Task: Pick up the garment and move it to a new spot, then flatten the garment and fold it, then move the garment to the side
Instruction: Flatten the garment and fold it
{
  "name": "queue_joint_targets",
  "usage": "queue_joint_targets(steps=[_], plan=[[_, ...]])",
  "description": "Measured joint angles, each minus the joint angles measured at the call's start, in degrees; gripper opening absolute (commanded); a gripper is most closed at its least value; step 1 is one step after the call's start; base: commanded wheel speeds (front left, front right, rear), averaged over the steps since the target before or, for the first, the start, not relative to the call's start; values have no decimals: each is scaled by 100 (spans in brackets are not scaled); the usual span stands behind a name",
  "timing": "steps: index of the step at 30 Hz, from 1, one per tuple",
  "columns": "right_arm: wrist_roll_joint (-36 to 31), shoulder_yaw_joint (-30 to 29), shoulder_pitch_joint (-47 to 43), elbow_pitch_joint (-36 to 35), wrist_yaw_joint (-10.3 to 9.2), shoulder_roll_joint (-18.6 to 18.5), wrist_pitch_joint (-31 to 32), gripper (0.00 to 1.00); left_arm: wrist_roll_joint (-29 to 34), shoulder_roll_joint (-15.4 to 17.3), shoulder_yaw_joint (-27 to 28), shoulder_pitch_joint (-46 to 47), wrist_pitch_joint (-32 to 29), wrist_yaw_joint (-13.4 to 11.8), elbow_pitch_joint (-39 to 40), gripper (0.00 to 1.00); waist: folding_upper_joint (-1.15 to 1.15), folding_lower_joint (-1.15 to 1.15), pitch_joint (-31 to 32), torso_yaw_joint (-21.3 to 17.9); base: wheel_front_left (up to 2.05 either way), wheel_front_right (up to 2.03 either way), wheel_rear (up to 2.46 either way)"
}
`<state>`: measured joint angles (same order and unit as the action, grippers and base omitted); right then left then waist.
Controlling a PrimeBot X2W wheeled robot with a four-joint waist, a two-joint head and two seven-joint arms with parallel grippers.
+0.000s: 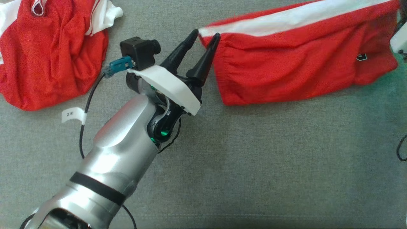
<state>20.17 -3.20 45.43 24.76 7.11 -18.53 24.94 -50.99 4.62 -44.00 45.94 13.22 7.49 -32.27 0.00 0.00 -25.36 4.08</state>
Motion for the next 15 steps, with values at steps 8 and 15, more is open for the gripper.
queue_joint_targets(steps=[8, 15], plan=[[431, 345, -118, -30, -1, -8, -527, 100, 928, 102, 229, -131, 107, -282, 366, 100, 0, 0, 109, -33, 0, 0, 0], [285, 167, -452, 521, -1, -88, -692, 100, 2352, 122, 970, -1204, 144, -708, 1780, 100, 0, 0, 121, 85, 0, 0, 0]])
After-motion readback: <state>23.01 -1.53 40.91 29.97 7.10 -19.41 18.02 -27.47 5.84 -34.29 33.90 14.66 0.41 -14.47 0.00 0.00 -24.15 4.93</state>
